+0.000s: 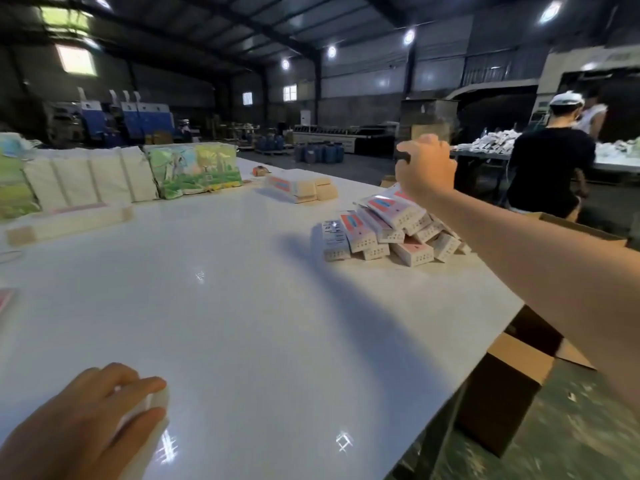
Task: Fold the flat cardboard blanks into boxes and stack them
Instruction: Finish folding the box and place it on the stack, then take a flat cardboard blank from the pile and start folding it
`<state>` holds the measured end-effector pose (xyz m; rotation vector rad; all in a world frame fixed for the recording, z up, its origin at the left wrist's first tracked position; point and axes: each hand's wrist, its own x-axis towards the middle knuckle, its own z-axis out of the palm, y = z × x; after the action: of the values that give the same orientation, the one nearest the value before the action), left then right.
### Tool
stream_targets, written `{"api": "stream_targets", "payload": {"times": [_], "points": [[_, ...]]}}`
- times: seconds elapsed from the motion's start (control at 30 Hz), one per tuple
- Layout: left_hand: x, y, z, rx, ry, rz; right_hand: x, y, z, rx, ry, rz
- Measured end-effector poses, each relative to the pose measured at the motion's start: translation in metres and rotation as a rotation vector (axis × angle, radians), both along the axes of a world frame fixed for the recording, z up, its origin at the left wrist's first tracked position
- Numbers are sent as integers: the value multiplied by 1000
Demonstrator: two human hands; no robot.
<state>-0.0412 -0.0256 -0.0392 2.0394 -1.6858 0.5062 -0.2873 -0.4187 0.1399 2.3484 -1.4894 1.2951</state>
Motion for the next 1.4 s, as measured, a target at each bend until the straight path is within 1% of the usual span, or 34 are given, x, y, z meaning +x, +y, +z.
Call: {"api": "stream_targets", "payload": {"times": [0.07,0.13,0.17,0.23,0.3,0.37,0.43,0.47,0.63,0.67,0.73,0.8,0.83,0.87,0.93,1.0,1.07,1.1,1.17,1.2,1.27,1.33,1.4], "points": [[-19,1,21,26,78,74,31,38,11,-105,-63,220],[-31,5,29,56,119,124,62,83,5,-125,-71,436],[-36,6,32,81,143,139,77,105,-6,-117,-45,529],[-43,9,39,152,184,155,105,148,-39,-60,74,677],[-43,12,39,120,185,141,126,183,-81,67,260,757],[-40,13,36,94,145,130,135,204,-118,189,403,778],[-36,12,32,122,140,146,139,209,-141,186,510,800],[-34,12,30,120,142,147,140,209,-146,168,527,814],[-30,10,26,115,128,126,140,207,-151,107,449,867],[-30,9,26,122,168,123,140,207,-151,92,440,871],[-28,10,36,76,356,120,138,206,-152,57,421,869],[-13,13,56,-30,528,194,138,206,-153,28,378,882],[1,14,70,-83,570,259,138,206,-154,19,362,894],[19,16,84,-135,577,341,139,206,-155,15,354,905],[62,25,109,-172,496,568,141,204,-157,22,356,922],[106,36,121,-93,407,815,142,202,-158,35,354,919],[140,47,117,80,392,999,144,200,-158,43,345,912],[152,52,112,167,406,1051,144,200,-158,44,338,914],[169,56,99,285,437,1064,144,200,-158,35,335,915],[175,56,93,306,460,1051,144,200,-157,28,339,913],[179,55,82,292,490,1041,143,201,-156,30,350,905],[181,53,80,253,481,1043,143,202,-156,52,353,896],[182,52,83,201,555,1028,142,202,-154,58,353,896]]}}
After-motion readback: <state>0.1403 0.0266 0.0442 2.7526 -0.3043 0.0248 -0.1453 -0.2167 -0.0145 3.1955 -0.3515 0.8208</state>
